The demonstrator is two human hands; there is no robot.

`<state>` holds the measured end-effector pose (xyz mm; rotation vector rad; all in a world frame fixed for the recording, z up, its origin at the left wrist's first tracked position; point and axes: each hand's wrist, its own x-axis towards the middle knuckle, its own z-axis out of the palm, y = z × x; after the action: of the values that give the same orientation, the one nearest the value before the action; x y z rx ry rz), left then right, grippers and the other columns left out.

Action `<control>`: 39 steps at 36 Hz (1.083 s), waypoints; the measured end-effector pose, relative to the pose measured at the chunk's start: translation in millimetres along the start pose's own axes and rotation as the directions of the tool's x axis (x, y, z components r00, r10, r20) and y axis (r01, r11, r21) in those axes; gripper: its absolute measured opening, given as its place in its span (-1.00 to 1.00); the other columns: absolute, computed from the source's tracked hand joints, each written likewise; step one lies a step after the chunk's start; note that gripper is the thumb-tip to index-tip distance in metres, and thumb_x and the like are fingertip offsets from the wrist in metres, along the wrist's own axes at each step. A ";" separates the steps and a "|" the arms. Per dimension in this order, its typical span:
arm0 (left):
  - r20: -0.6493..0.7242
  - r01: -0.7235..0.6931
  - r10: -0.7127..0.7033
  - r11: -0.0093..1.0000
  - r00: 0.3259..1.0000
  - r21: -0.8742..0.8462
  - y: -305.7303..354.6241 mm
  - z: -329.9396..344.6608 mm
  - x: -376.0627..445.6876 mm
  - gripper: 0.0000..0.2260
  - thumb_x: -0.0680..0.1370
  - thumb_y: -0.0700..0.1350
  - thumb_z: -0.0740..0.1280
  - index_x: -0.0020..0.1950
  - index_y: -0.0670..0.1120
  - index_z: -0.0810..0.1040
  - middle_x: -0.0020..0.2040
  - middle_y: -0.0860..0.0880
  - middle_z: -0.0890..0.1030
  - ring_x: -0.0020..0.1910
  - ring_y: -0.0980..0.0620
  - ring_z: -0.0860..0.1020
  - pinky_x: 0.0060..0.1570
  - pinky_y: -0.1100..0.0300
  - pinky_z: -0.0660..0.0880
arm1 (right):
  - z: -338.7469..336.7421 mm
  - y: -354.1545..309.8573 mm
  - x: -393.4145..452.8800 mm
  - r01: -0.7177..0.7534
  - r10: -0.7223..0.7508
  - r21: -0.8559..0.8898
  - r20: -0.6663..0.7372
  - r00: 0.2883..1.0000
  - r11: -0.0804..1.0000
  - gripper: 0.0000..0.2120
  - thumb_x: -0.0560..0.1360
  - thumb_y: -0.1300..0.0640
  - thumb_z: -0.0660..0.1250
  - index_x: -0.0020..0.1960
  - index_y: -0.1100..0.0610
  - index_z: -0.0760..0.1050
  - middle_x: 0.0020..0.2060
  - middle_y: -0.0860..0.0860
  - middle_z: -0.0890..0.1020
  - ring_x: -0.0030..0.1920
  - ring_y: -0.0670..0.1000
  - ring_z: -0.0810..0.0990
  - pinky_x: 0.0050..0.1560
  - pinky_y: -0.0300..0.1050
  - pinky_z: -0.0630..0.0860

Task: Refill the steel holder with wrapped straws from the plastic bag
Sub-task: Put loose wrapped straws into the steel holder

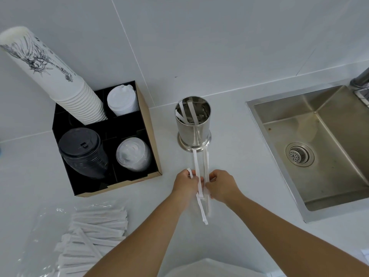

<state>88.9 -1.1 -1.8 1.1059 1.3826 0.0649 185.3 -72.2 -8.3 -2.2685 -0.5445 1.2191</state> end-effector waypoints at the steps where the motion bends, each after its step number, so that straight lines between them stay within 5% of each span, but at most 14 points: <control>1: 0.007 0.009 -0.008 1.000 1.000 -0.014 -0.4 1.1 0.6 -0.80 0.56 -0.33 0.20 -0.03 -0.10 0.57 -0.06 -0.14 0.71 -0.07 -0.13 0.69 0.06 -0.09 0.62 | 0.6 -1.0 0.4 -0.009 0.009 0.009 -0.003 1.000 1.000 -0.93 0.45 0.15 0.40 -0.17 0.12 0.54 -0.24 0.09 0.68 -0.20 0.13 0.68 -0.14 0.00 0.66; 10: 0.039 0.062 -0.060 0.996 0.997 -0.066 -1.9 0.7 1.8 -0.82 0.57 -0.33 0.19 -0.01 -0.17 0.57 -0.08 -0.13 0.71 -0.14 -0.10 0.69 -0.08 0.02 0.64 | 4.9 -2.7 1.8 -0.084 0.088 0.096 -0.033 0.996 0.992 -0.95 0.45 0.22 0.40 -0.18 0.18 0.62 -0.27 0.07 0.71 -0.23 0.11 0.69 -0.18 -0.06 0.66; 15: 0.058 0.079 -0.075 0.994 0.995 -0.071 0.7 0.4 1.7 -0.81 0.57 -0.35 0.18 0.05 -0.20 0.56 -0.05 -0.15 0.71 -0.10 -0.10 0.69 0.00 -0.01 0.63 | 2.7 -4.1 4.1 -0.133 0.138 0.159 -0.019 0.990 0.978 -0.92 0.43 0.32 0.35 -0.17 0.23 0.62 -0.23 0.14 0.71 -0.30 0.09 0.64 -0.18 -0.07 0.65; 21: 0.060 0.053 -0.051 0.998 0.997 -0.027 2.5 1.8 1.3 -0.76 0.54 -0.37 0.16 -0.10 -0.13 0.57 -0.12 -0.13 0.70 -0.08 -0.13 0.69 0.06 -0.05 0.61 | 0.0 -4.7 4.2 -0.132 0.131 0.168 0.014 0.991 0.977 -0.88 0.42 0.21 0.48 -0.18 0.28 0.63 -0.22 0.20 0.70 -0.31 0.09 0.58 -0.17 -0.07 0.62; 26: 0.036 0.046 -0.046 0.999 0.998 0.010 2.8 3.2 0.9 -0.74 0.51 -0.37 0.19 -0.14 -0.11 0.61 -0.18 -0.10 0.68 -0.19 -0.07 0.65 -0.19 0.15 0.58 | 3.6 -5.0 3.1 -0.112 0.111 0.121 0.018 0.994 0.986 -0.81 0.42 0.16 0.48 -0.32 0.15 0.54 -0.33 0.09 0.63 -0.33 0.06 0.56 -0.30 -0.17 0.51; 31: 0.029 0.043 -0.043 0.999 0.999 0.006 1.3 0.4 1.8 -0.69 0.52 -0.37 0.14 -0.14 -0.10 0.63 -0.14 -0.12 0.70 -0.14 -0.10 0.66 -0.08 0.09 0.60 | 9.5 -4.9 -1.7 0.002 -0.002 -0.085 0.003 1.000 0.996 -0.72 0.47 0.03 0.43 -0.35 0.06 0.44 -0.43 -0.05 0.52 -0.42 -0.06 0.47 -0.45 -0.28 0.33; 39: 0.005 0.081 -0.081 0.996 0.997 -0.029 -0.2 -12.3 2.8 -0.75 0.54 -0.40 0.18 -0.15 -0.16 0.60 -0.16 -0.15 0.67 -0.23 -0.05 0.66 -0.28 0.19 0.58 | 15.9 -4.6 -2.3 0.096 -0.125 -0.464 -0.033 0.992 0.881 -0.87 0.48 0.25 0.28 -0.19 0.08 0.39 -0.24 0.00 0.50 -0.26 0.01 0.47 -0.36 -0.22 0.33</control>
<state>79.8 7.6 -1.6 1.0238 1.4173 0.0243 170.1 -66.1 -11.6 -2.6069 -1.0190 1.0386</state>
